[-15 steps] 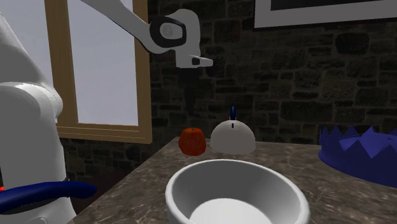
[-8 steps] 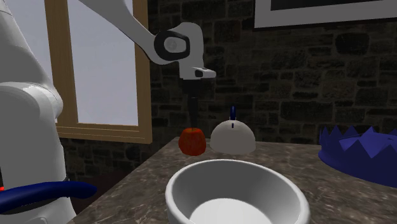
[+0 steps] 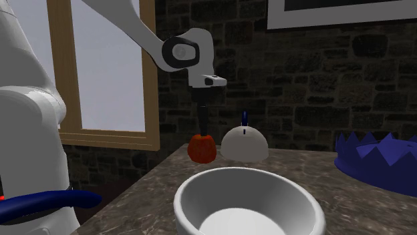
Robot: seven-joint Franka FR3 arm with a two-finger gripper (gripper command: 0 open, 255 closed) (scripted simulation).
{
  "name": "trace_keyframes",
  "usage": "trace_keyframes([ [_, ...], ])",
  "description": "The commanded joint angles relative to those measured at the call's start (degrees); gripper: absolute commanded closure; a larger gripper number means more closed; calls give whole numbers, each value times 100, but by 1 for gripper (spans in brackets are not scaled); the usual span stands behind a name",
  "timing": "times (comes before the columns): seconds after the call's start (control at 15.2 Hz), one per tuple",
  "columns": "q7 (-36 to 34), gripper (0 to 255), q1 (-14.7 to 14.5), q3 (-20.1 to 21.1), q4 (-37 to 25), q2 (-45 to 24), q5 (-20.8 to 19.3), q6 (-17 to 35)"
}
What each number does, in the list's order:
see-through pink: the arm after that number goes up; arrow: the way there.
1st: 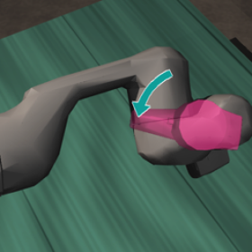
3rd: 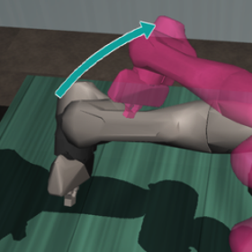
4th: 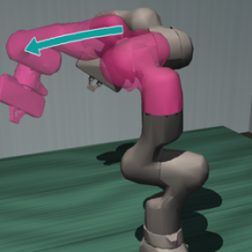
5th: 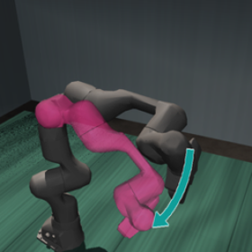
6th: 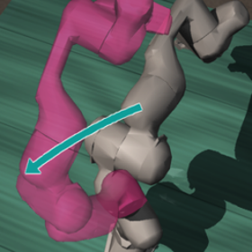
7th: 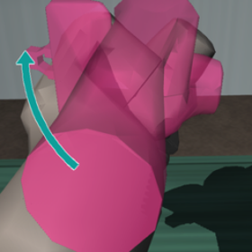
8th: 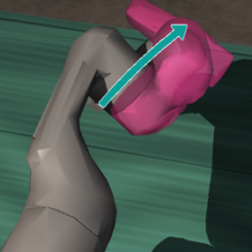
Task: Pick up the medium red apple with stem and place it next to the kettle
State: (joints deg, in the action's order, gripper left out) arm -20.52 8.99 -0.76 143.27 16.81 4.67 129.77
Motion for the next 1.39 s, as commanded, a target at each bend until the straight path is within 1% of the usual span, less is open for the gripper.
trace_keyframes([
  [0.0,0,0,0,0,0,0,0,0],
  [0.07,0,255,0,0,0,0,0,0],
  [0.66,0,255,0,0,0,0,0,1],
  [1.32,-69,255,16,2,-491,349,-50,-838],
])
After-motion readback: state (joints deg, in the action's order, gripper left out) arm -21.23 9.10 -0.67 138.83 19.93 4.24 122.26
